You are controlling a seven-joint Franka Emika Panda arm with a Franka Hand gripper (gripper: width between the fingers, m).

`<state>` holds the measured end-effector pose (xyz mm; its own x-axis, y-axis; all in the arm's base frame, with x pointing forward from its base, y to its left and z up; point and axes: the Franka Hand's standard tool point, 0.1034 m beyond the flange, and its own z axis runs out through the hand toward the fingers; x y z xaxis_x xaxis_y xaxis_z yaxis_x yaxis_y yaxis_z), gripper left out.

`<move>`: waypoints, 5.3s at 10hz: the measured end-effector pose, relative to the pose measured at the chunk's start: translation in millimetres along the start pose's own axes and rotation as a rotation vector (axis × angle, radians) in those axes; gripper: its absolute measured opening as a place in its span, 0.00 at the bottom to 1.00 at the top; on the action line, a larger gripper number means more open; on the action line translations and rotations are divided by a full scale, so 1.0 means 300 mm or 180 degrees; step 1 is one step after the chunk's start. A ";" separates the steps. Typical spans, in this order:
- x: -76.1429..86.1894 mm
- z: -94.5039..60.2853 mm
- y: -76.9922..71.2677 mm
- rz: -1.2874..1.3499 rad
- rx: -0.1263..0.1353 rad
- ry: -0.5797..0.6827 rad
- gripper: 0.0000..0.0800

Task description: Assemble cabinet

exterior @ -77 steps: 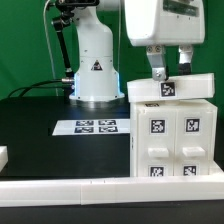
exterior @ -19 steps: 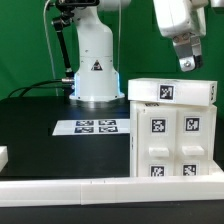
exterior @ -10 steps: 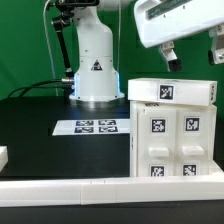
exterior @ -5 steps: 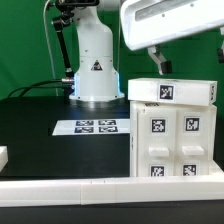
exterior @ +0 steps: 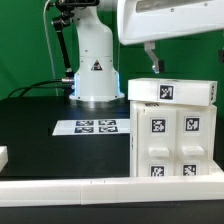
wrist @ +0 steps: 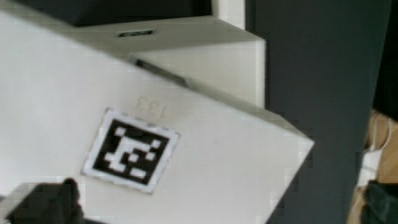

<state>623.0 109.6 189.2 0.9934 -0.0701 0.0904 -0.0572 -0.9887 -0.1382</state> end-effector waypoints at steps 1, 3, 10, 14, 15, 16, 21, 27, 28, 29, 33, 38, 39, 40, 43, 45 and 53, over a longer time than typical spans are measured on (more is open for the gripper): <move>0.001 0.001 0.005 -0.0182 -0.0003 0.0011 1.00; 0.002 0.002 0.012 -0.0557 -0.0018 0.0008 1.00; -0.017 0.027 0.055 -0.2609 -0.0142 -0.0138 1.00; -0.018 0.045 0.075 -0.3193 -0.0216 -0.0195 1.00; -0.019 0.054 0.085 -0.3348 -0.0236 -0.0227 1.00; -0.023 0.068 0.093 -0.3286 -0.0239 -0.0248 1.00; -0.027 0.096 0.128 -0.3190 -0.0250 -0.0304 1.00; -0.021 0.090 0.129 -0.2306 -0.0286 -0.0252 0.70; -0.021 0.090 0.129 -0.2058 -0.0294 -0.0240 0.70; -0.023 0.091 0.128 -0.1786 -0.0296 -0.0218 0.70; -0.040 0.093 0.095 -0.0268 -0.0334 -0.0038 0.70; -0.038 0.098 0.091 0.1300 -0.0316 0.0136 0.70; -0.035 0.098 0.092 0.1476 -0.0309 0.0155 0.70; -0.035 0.098 0.091 0.1676 -0.0302 0.0164 0.70; -0.036 0.099 0.089 0.2174 -0.0284 0.0185 0.70; -0.035 0.099 0.087 0.2526 -0.0266 0.0199 0.70; -0.032 0.105 0.076 0.4950 -0.0041 0.0263 0.70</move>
Offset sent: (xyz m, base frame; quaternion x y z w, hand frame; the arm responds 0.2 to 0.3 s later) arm 0.0000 0.0000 0.0000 0.0000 0.0000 -0.1938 0.9810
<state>615.3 91.9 154.2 -0.0496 -0.9958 -0.0764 -0.9889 0.0597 -0.1358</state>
